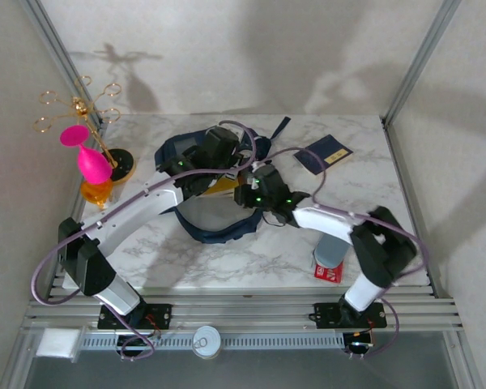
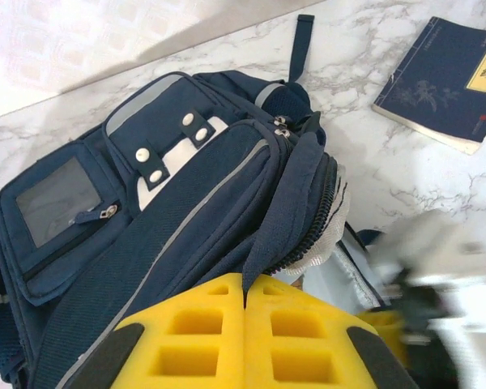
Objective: Pack the student bag
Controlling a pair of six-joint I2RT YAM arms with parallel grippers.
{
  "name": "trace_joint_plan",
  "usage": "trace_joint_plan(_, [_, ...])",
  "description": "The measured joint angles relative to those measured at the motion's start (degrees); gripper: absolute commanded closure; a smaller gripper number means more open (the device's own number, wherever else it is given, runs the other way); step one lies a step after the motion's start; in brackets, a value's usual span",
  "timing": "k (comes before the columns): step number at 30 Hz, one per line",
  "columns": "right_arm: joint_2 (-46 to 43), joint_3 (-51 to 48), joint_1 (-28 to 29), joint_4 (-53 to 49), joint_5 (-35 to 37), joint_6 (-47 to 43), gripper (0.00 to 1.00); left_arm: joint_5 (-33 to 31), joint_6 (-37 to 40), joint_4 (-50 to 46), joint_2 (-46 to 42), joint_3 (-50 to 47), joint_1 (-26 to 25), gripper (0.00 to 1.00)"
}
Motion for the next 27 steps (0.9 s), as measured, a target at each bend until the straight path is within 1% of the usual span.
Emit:
trace_joint_plan(3, [-8.85, -2.40, -4.96, -2.71, 0.22, 0.92, 0.55, 1.25, -1.42, 1.49, -1.42, -3.08, -0.09, 1.00])
trace_joint_plan(5, [-12.70, -2.78, -10.29, -4.83, 0.48, 1.66, 0.50, 2.58, -2.84, 3.32, -2.34, -6.19, -0.26, 1.00])
trace_joint_plan(7, [-14.16, -2.80, -16.02, -6.78, 1.09, 2.25, 0.46, 4.24, -4.37, 4.92, -2.78, -9.09, -0.35, 0.97])
trace_joint_plan(9, [-13.90, -2.80, -21.53, -8.87, 1.16, 2.93, 0.41, 6.38, -6.19, 6.75, -2.97, -12.22, -0.66, 0.90])
trace_joint_plan(10, [-13.18, -2.71, -24.26, -10.25, 1.18, 3.30, 0.38, 7.80, -7.17, 7.85, -2.97, -14.03, -0.76, 0.83])
trace_joint_plan(12, [-10.73, -1.81, -28.33, -12.98, 1.09, 4.24, 0.33, 11.26, -9.09, 9.92, -2.99, -17.38, -1.09, 0.63])
trace_joint_plan(13, [-8.94, -0.87, -30.05, -14.27, 1.03, 4.74, 0.31, 13.81, -10.47, 11.32, -3.06, -19.23, -1.16, 0.56])
trace_joint_plan(16, [-2.58, 3.15, -33.97, -16.85, 0.42, 6.54, 0.28, 20.85, -14.80, 15.08, -3.43, -23.56, -1.60, 0.53])
trace_joint_plan(19, [3.96, 8.15, -36.83, -18.93, -0.22, 8.74, 0.27, 24.30, -19.45, 20.11, -5.97, -27.15, -2.62, 0.46])
trace_joint_plan(23, [11.56, 14.93, -38.51, -20.57, -0.26, 11.50, 0.27, 26.45, -26.43, 28.65, -8.81, -29.31, -3.76, 0.38])
trace_joint_plan(27, [17.09, 19.87, -38.91, -21.38, 0.00, 14.03, 0.27, 25.27, -29.94, 32.35, -5.66, -27.45, -4.87, 0.35])
